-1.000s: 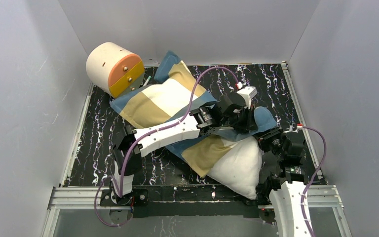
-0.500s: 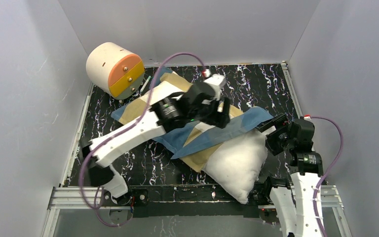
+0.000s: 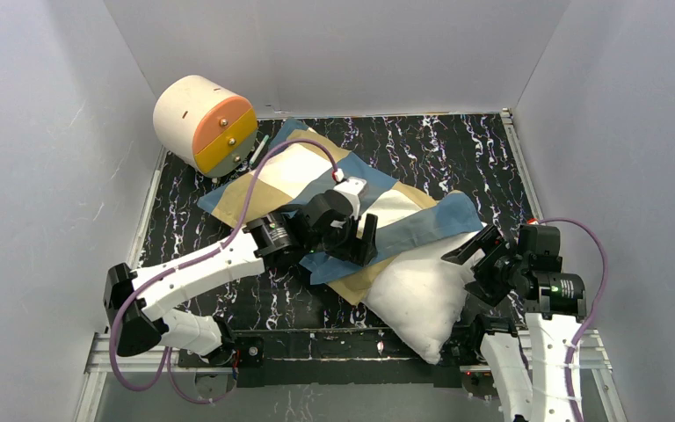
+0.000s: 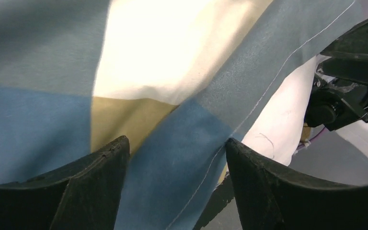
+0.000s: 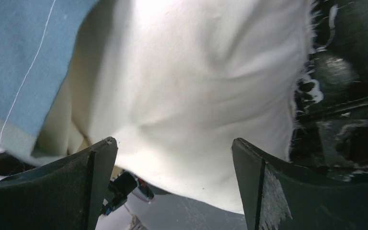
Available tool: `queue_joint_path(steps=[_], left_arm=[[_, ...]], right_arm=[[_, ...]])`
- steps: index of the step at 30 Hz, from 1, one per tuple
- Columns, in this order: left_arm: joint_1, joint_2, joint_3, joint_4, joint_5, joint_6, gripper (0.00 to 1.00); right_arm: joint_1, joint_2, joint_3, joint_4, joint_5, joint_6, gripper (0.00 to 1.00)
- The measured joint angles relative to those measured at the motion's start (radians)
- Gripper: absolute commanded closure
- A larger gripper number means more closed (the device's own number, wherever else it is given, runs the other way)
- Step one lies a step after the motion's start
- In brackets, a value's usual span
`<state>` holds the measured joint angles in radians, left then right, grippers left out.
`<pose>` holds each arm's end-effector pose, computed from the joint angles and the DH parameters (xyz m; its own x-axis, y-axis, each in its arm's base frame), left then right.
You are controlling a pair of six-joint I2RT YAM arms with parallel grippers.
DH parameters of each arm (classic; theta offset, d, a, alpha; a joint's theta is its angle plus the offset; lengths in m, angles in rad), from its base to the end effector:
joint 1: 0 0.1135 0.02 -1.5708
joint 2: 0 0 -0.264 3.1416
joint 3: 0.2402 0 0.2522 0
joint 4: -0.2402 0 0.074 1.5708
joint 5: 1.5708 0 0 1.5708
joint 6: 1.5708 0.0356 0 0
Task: Put the pillow into the pillowcase
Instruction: Stuff the pillow into the pillowcase.
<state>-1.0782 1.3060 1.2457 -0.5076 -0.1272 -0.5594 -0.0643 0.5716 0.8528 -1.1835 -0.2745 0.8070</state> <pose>0.1417 -0.2544 0.3546 -0.6526 0.1027 -0.7507 0.5629 0.7289 -0.3895 0.0842 0.0042 0.2970 -0.6181 0.7364 -0.2751 0.4924 0.6354 0.5948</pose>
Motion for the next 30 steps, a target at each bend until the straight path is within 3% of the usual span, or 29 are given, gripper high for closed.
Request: queue_joint_path(steps=[1,3,5,13,20,26,28,30], left_arm=[[-0.002,0.011,-0.019,0.026,0.015,-0.008,0.48],[-0.011,0.028,-0.046,0.057,0.039,-0.022,0.79],[-0.035,0.043,-0.054,0.075,0.058,-0.043,0.99],[-0.181,0.073,0.051,0.146,0.141,-0.134,1.0],[-0.32,0.167,0.127,0.182,0.142,-0.192,1.0],[-0.37,0.262,0.128,0.212,0.133,-0.216,0.99],[-0.371,0.266,0.128,0.22,0.124,-0.219,0.94],[-0.372,0.261,0.128,0.224,0.103,-0.214,0.82]], right_arm=[[0.0,-0.007,-0.002,-0.005,-0.013,-0.003,0.08],[0.0,-0.037,-0.027,0.009,-0.056,0.001,0.15],[0.0,-0.087,-0.085,0.043,-0.111,0.023,0.24],[0.0,-0.356,-0.35,0.246,-0.196,0.275,0.49],[0.001,-0.415,-0.377,0.293,-0.167,0.393,0.51],[0.001,-0.415,-0.377,0.294,-0.139,0.427,0.52],[0.001,-0.416,-0.377,0.297,-0.13,0.431,0.51],[0.001,-0.416,-0.377,0.3,-0.122,0.425,0.48]])
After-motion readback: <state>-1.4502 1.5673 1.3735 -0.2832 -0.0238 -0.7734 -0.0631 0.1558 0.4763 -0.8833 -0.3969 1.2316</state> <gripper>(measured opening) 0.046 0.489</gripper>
